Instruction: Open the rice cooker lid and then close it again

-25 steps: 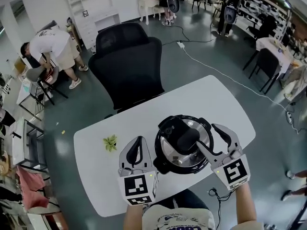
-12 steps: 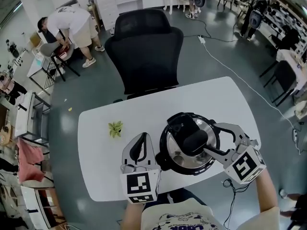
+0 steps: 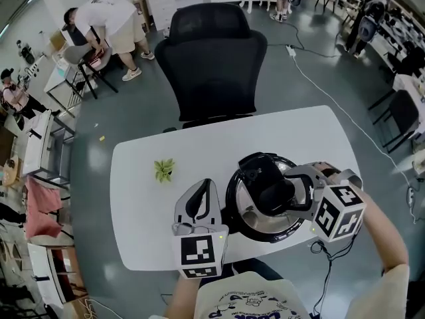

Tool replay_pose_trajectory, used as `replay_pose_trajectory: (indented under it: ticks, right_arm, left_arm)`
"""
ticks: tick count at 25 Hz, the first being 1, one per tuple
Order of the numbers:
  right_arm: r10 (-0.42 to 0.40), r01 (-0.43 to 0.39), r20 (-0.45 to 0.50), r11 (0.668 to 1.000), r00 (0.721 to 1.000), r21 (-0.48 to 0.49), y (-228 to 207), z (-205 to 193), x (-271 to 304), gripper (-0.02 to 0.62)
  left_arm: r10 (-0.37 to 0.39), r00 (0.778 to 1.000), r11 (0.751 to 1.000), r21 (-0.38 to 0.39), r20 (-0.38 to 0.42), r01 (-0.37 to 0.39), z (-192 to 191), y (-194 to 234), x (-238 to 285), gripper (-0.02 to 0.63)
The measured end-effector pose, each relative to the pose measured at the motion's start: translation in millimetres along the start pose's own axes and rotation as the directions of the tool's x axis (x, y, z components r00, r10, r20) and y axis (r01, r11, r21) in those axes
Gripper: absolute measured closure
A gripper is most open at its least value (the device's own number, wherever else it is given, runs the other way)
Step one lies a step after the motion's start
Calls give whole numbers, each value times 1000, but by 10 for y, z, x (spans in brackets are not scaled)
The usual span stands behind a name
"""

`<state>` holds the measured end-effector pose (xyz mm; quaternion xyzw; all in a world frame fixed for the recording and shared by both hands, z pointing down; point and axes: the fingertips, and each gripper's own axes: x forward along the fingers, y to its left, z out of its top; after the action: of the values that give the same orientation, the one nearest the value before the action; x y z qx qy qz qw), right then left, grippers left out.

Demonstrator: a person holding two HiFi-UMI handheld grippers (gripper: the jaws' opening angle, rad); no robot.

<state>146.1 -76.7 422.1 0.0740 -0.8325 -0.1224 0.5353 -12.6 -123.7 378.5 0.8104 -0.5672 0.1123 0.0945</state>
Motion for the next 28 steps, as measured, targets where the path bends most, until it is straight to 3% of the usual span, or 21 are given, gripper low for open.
replay_pose_trajectory:
  ticks: [4, 9, 17, 28]
  right_arm:
    - [60, -65, -62, 995, 996, -75, 36, -21, 129, 239]
    - [148, -154, -75, 985, 986, -83, 74, 43, 255, 242]
    - [216, -237, -162, 963, 963, -125, 92, 53, 369, 250]
    - [345, -379, -240, 918, 907, -114, 174, 22, 437, 285]
  left_arm:
    - [9, 1000, 1000, -6, -4, -9, -10, 24, -3, 592]
    - [11, 1000, 1000, -6, -15, -11, -73, 58, -12, 592]
    - [11, 1000, 1000, -14, -30, -11, -121, 103, -30, 592]
    - [32, 998, 999, -35, -48, -34, -223, 226, 1, 592]
